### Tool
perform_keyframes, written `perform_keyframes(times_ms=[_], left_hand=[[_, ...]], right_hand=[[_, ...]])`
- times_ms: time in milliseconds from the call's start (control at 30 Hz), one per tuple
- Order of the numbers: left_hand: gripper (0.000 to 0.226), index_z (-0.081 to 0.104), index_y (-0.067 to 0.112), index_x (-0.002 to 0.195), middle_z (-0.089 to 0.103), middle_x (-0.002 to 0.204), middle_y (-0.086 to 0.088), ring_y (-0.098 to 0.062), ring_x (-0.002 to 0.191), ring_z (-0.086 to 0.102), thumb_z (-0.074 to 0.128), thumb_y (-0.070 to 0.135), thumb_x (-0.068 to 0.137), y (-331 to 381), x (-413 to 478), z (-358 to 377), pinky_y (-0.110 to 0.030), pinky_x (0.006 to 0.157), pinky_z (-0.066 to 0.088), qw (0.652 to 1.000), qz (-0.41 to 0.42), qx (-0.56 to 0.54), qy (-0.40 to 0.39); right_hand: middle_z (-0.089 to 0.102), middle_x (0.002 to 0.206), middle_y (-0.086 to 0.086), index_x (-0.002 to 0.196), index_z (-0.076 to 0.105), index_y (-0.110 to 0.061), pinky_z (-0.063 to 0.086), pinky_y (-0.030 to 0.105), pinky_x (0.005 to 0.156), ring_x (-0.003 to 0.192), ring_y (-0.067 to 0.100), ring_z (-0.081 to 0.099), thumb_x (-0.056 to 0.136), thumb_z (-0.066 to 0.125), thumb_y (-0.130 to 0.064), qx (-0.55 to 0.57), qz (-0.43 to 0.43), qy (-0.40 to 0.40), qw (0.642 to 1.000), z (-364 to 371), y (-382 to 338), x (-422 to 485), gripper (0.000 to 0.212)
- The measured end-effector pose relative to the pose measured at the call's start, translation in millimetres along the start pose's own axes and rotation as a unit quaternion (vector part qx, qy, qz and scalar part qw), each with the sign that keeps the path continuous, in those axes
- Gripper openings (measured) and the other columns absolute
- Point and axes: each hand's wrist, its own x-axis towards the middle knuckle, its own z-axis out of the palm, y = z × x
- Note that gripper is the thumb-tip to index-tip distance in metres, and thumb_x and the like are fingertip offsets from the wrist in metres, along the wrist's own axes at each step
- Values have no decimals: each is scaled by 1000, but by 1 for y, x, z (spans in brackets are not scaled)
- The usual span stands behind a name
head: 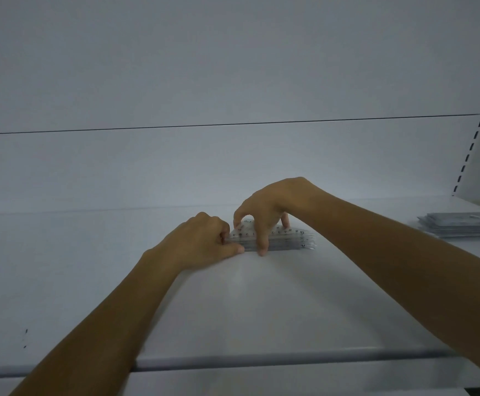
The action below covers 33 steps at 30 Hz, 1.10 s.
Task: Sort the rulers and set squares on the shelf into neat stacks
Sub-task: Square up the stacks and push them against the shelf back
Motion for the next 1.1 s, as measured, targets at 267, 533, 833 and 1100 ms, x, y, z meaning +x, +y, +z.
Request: perform_keyframes(times_ms=[267,533,833,1100], left_hand=[[39,45,27,57,44,54,10,-6,52,41,55,55,81,-2,-2,-5,-23,50,27,1000,1,5,8],[29,52,24,64,56,64,7,-11,63,51,68,44,76,-6,1,-2,-25,59,39,1000,-1,-26,-11],[35,43,25,57,50,62,6,-10,58,46,66,38,81,-3,1,0,-24,53,32,1000,-5,-11,-8],[38,46,28,59,48,62,11,-7,57,45,59,59,75,-2,-2,-2,-24,52,31,1000,-24,-8,2]], right_hand=[[67,77,-2,98,64,-8,51,21,58,71,5,65,65,82,-32,23,55,-3,998,2,41,-37,45],[64,62,-2,77,63,-9,47,15,54,50,-1,59,74,73,-20,44,54,26,997,30,58,-46,15],[63,58,-6,61,58,-13,41,13,57,49,2,58,73,72,-21,14,34,31,999,28,59,-44,20],[64,74,-4,100,63,-11,51,21,56,69,6,64,67,81,-33,36,55,0,998,19,55,-40,44]])
